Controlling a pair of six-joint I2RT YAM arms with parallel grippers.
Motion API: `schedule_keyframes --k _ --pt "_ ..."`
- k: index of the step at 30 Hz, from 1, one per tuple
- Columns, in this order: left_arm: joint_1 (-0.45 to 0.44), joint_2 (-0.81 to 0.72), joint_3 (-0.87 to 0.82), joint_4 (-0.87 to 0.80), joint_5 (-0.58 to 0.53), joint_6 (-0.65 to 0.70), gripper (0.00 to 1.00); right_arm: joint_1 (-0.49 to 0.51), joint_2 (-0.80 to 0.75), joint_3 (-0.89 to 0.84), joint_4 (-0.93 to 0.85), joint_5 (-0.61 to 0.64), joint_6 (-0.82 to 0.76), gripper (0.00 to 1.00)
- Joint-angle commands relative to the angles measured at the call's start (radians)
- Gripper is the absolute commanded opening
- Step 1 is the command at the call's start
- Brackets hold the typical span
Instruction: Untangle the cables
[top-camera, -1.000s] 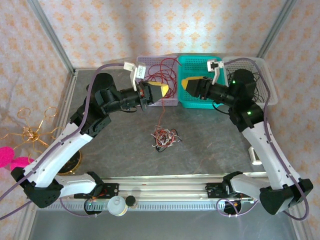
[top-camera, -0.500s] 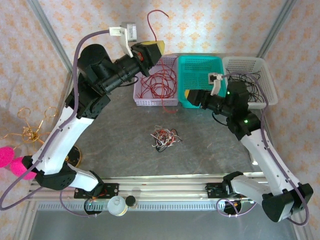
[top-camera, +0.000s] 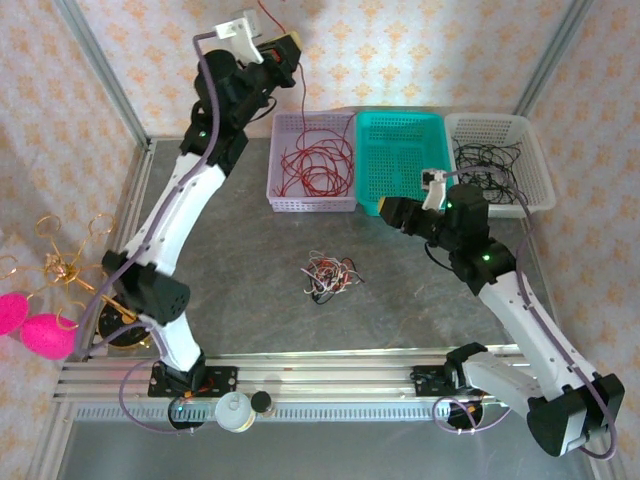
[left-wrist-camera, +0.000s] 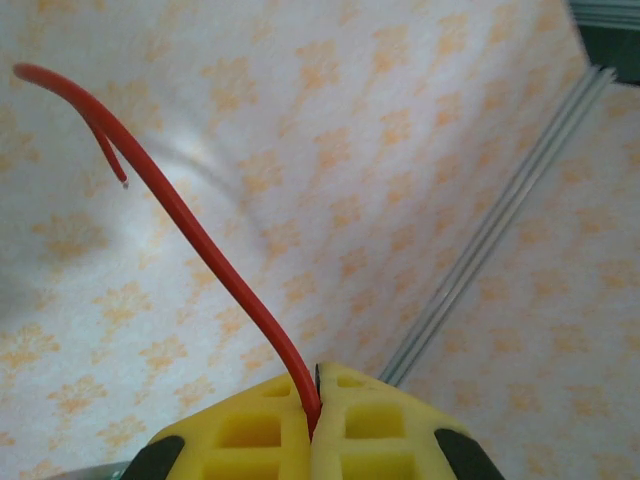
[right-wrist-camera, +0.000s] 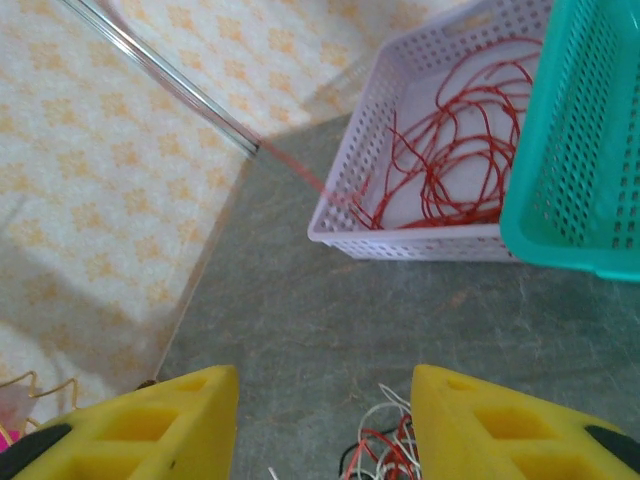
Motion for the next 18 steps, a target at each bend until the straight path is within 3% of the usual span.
schedule_keyframes --k 1,10,15,18 --pt "0.016 0.084 0.111 0.094 0.045 -0.031 0.0 -0.001 -0.009 -0.02 0.036 -0.014 0.016 0.5" --pt "0.03 0.296 0.113 -0.029 -0.01 -0.007 0.0 -0.001 -0.012 -0.044 -0.017 0.014 0.008 0.48" --pt "0.028 0.298 -0.168 0.071 -0.031 -0.065 0.0 -0.001 -0.021 -0.101 -0.009 0.059 0.003 0.47" --pt "0.031 0.335 -0.236 0.079 -0.046 -0.072 0.0 -0.001 -0.018 -0.137 0.001 0.063 0.02 0.47"
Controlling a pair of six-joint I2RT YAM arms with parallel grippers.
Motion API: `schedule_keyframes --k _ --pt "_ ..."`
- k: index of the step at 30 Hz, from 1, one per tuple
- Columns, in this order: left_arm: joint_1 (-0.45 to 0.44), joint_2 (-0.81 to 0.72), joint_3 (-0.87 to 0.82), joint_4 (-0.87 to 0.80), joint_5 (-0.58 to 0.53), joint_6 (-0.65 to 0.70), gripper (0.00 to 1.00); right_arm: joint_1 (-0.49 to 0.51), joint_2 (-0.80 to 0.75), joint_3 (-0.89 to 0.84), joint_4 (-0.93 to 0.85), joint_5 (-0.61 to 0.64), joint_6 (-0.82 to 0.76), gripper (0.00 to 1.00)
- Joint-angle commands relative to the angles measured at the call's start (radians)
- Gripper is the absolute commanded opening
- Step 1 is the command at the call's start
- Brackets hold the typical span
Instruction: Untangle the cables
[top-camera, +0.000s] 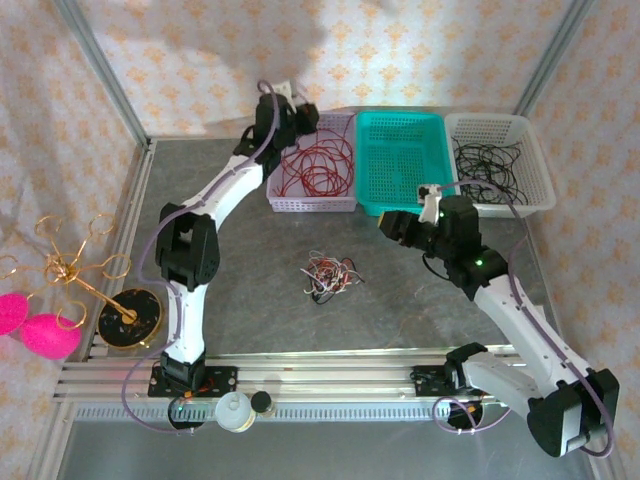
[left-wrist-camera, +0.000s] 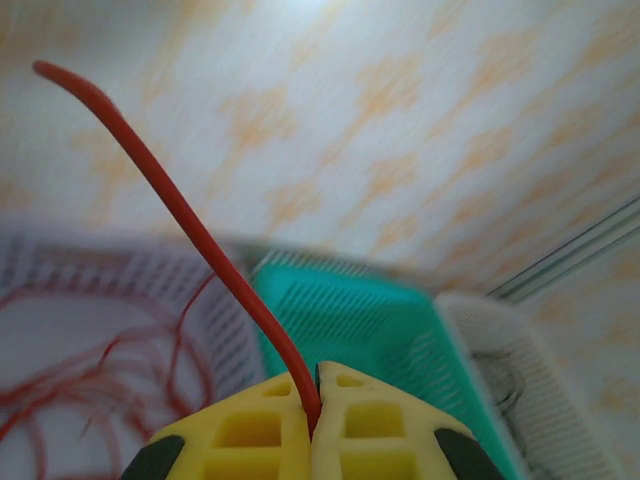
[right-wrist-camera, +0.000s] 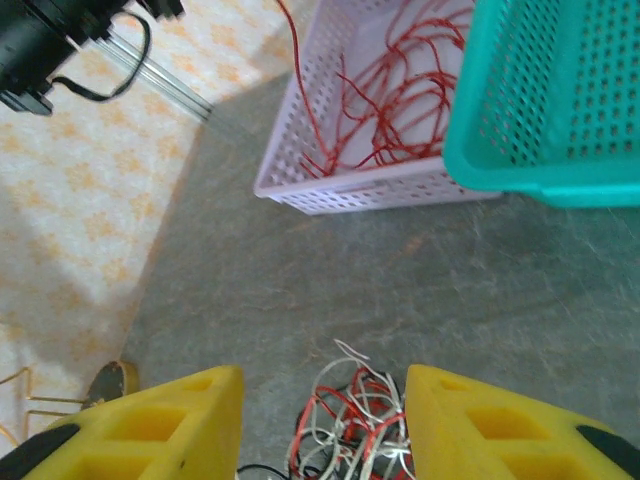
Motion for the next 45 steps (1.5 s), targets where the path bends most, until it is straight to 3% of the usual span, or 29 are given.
schedule_keyframes --k 1,2,9,11,17,25,31,36,43,45 --pt "0.01 0.045 -0.04 0.023 -0.033 -0.026 0.0 -0.001 -0.014 -0.038 0.008 0.031 0.023 0.46" --pt "0.01 0.069 -0.03 -0.002 -0.033 -0.026 0.0 0.0 -0.014 -0.046 0.01 0.032 0.031 0.46" --pt "0.01 0.187 0.123 -0.256 -0.073 -0.086 0.47 0.0 -0.014 -0.084 0.029 0.039 0.051 0.38" --pt "0.008 0.194 0.167 -0.341 -0.086 -0.083 0.57 -0.002 -0.006 -0.077 0.021 0.057 0.036 0.38" --pt "-0.006 0.092 0.123 -0.462 -0.142 -0.082 0.73 0.0 0.05 -0.034 -0.018 0.105 0.011 0.4" --pt "-0.016 -0.107 -0.011 -0.553 -0.21 0.002 0.78 -0.001 0.16 -0.007 -0.018 0.063 0.032 0.4" --pt "-0.043 -0.395 -0.388 -0.476 -0.137 0.028 0.7 0.025 0.206 0.017 -0.026 0.049 0.015 0.42" --pt "-0.089 -0.586 -0.695 -0.452 -0.048 0.027 0.67 0.129 0.258 0.007 0.008 0.107 0.015 0.43" --pt "-0.155 -0.818 -0.966 -0.355 0.041 -0.026 0.65 0.139 0.429 0.103 -0.142 0.096 0.308 0.4" --pt "-0.16 -0.86 -1.009 -0.346 0.035 -0.066 0.65 0.15 0.434 0.092 -0.114 0.067 0.396 0.4"
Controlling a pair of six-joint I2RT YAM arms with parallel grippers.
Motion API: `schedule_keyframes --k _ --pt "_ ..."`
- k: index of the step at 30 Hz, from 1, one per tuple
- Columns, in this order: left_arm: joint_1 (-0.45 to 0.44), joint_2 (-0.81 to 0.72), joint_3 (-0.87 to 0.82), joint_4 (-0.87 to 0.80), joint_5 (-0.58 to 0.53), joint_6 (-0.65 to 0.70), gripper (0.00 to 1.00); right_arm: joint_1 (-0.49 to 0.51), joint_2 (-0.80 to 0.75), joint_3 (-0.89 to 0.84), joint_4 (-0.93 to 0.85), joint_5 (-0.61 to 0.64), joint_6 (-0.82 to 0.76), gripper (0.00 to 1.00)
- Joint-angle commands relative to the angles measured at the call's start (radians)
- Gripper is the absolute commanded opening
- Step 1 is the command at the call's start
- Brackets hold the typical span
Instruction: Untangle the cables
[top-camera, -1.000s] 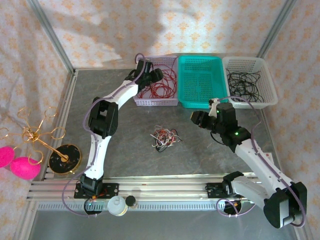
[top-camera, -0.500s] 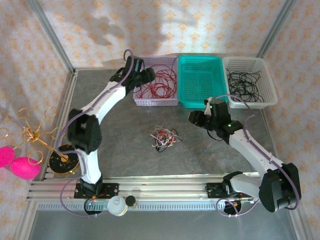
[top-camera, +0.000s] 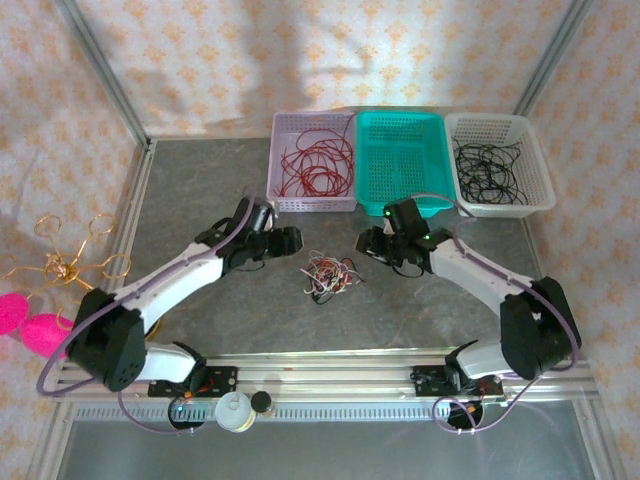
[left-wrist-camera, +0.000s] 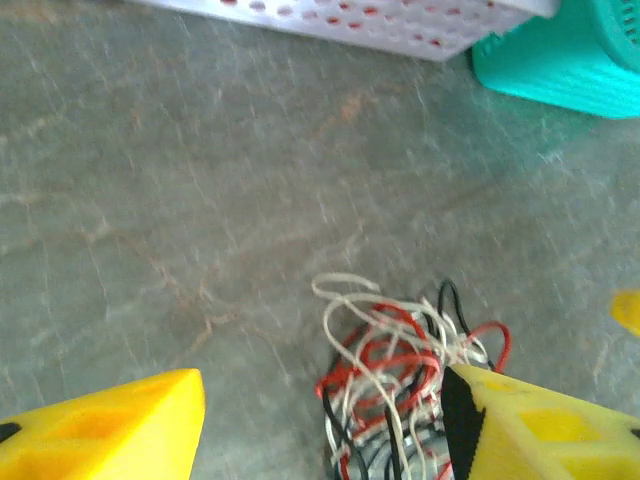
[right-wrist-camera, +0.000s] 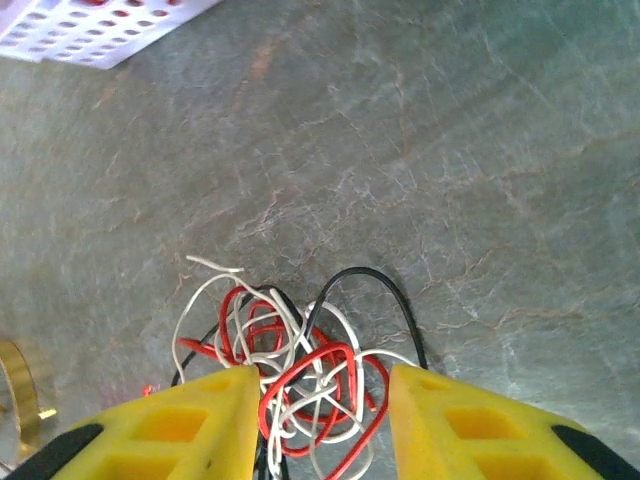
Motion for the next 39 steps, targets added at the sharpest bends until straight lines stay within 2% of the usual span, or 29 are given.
schedule_keyframes --k 1,7,11,16,22,28,30,39 --pt "-0.006 -0.084 -0.053 0.08 0.027 -0.05 0.64 0.021 0.004 0.018 -0.017 -0.014 0.201 0.4" --pt "-0.011 -0.205 -0.109 0.076 0.03 -0.072 0.61 0.039 0.059 -0.016 0.021 -0.035 0.427 0.41" --pt "-0.01 -0.282 -0.165 0.081 0.008 -0.085 0.61 0.047 0.077 -0.017 0.014 -0.06 0.599 0.48" --pt "-0.011 -0.315 -0.192 0.108 0.029 -0.098 0.61 0.068 0.066 -0.037 0.045 -0.052 0.752 0.51" --pt "-0.011 -0.294 -0.172 0.107 0.036 -0.065 0.61 0.09 0.117 0.003 0.007 -0.019 0.826 0.48" --pt "-0.01 -0.281 -0.163 0.108 0.037 -0.054 0.61 0.107 0.164 0.0 0.062 -0.018 0.884 0.47" --pt "-0.011 -0.283 -0.164 0.105 0.037 -0.053 0.61 0.108 0.173 -0.009 0.086 -0.021 0.897 0.44" --pt "-0.01 -0.283 -0.139 0.068 0.022 -0.037 0.61 0.11 0.148 0.022 0.021 0.058 0.844 0.05"
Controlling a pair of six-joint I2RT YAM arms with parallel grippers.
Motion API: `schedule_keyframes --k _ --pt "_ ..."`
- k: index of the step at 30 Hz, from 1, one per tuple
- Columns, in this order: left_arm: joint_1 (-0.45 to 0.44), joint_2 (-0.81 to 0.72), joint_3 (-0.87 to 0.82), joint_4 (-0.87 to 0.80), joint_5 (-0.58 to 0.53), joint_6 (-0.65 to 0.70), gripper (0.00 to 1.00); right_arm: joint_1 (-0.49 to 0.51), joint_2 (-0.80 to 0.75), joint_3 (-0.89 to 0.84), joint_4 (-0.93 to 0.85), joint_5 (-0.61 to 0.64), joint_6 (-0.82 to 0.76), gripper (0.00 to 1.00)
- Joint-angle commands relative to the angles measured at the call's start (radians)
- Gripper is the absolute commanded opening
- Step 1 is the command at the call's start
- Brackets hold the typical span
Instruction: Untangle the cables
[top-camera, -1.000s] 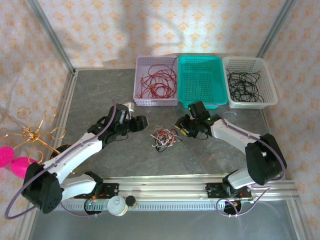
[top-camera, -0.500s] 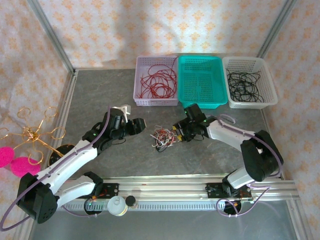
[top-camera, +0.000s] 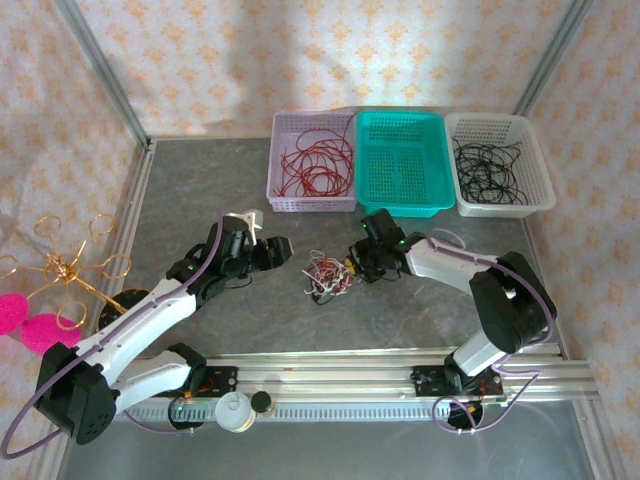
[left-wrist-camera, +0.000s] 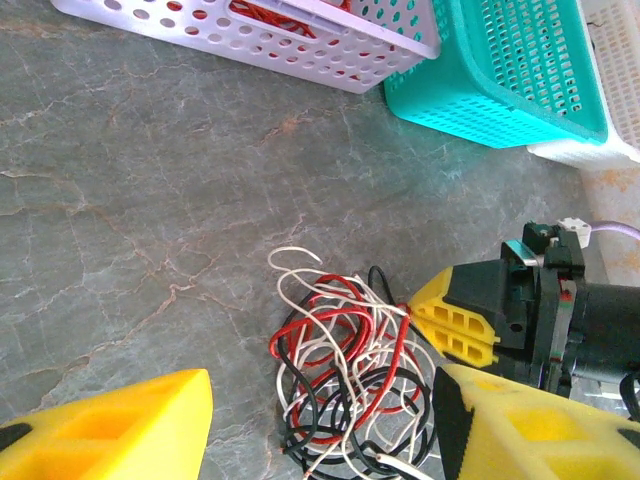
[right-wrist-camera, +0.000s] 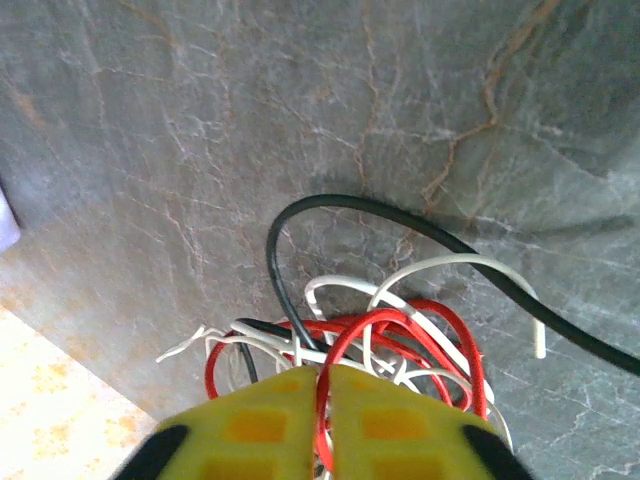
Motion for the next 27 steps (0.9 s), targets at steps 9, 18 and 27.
schedule_keyframes --k 9,18,27 --pt "-0.005 -0.019 0.074 -0.026 -0.038 0.025 0.59 0.007 -0.093 0.119 -0.176 0.176 -0.206 0.0" --pt "-0.045 -0.029 0.088 0.145 0.167 0.151 0.54 0.012 -0.175 0.282 -0.241 0.118 -0.516 0.0" --pt "-0.051 0.055 0.106 0.245 0.189 0.137 0.51 0.012 -0.219 0.285 -0.417 0.132 -0.548 0.23"
